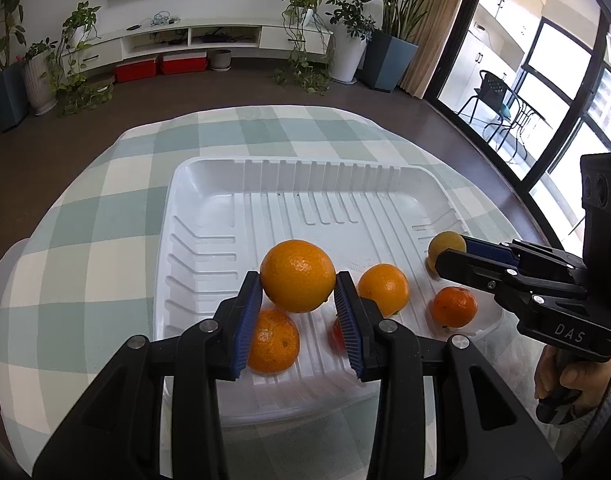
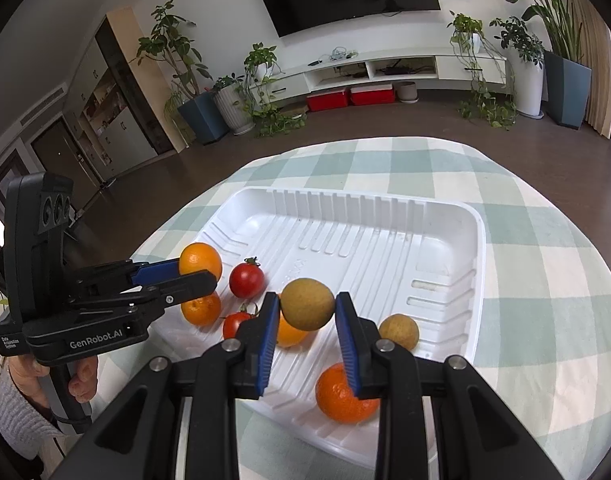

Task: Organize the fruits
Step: 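Lower the orange into the tray with the left gripper while the right gripper lowers the kiwi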

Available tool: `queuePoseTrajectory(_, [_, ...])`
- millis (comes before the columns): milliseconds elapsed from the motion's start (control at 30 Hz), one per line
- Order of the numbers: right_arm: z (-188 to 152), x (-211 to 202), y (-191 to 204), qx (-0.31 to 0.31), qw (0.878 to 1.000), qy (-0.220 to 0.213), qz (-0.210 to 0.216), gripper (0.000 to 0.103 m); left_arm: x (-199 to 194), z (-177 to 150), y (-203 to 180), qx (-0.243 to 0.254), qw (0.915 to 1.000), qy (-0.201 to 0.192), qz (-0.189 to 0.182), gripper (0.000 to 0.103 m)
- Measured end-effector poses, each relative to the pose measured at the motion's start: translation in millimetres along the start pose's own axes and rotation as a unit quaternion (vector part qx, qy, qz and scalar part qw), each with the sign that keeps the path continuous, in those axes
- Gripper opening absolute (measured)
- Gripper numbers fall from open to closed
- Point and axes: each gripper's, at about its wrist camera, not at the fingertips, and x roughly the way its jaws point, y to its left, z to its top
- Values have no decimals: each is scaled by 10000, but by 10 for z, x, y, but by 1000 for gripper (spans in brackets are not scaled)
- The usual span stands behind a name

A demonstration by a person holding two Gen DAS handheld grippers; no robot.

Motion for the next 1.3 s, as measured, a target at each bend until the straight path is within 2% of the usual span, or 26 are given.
queuePoseTrajectory(700, [42,196,-41,-56,9999,119,-41,31,313,137,248,-100,9997,152,141,35])
queuePoseTrajectory(1300, [55,248,-53,-74,9999,120,-57,32,365,216,287,-133,9997,120,134,35])
